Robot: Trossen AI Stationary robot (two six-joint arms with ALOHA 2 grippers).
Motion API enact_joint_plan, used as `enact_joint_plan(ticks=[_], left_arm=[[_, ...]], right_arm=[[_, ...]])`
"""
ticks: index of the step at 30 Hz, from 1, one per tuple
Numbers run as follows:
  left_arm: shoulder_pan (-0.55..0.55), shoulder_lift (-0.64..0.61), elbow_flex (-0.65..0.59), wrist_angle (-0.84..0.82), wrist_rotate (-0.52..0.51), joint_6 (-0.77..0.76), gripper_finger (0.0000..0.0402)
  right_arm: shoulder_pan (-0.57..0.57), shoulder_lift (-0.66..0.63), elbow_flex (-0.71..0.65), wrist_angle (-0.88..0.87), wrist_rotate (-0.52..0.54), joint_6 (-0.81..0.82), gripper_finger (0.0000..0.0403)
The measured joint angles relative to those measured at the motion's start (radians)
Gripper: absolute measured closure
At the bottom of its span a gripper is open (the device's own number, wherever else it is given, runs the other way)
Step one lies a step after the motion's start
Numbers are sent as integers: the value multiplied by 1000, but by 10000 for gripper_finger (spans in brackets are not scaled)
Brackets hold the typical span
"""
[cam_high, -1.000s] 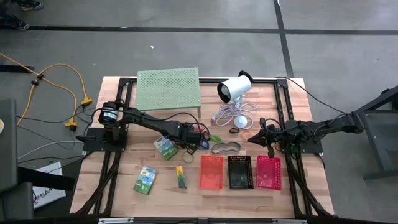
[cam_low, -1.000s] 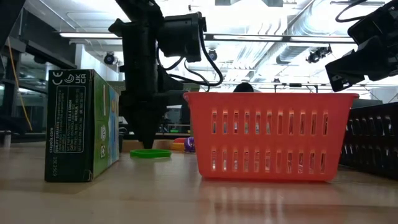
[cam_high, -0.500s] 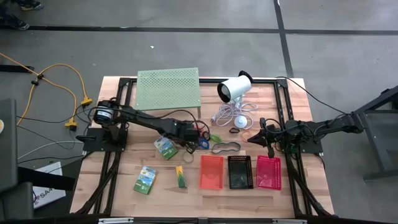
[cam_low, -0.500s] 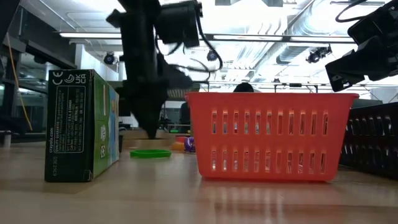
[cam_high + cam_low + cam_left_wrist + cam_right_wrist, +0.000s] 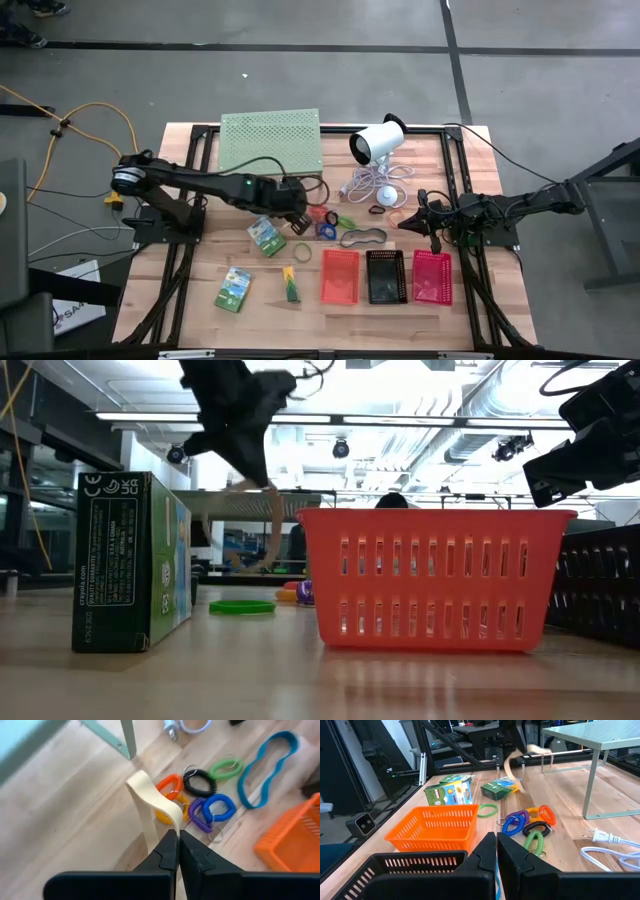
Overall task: Pick & Place Office Desk Supplies
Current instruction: Put the brown rubber band into the red basket
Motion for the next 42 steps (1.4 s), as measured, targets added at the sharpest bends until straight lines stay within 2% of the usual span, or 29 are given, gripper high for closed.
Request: enact_joint_plan(ticks=[12,21,35,42], left_arm=[[-9,-25,0,21,2,20,401],[-9,-25,0,269,69,192,401],[-9,-12,1,609,147,363,401],[-9,31,2,673,193,369,401]], right_arm=[[0,0,0,0,0,0,399],[0,0,0,0,0,0,399],[0,0,0,0,0,0,399],[0,0,0,1,0,0,399]])
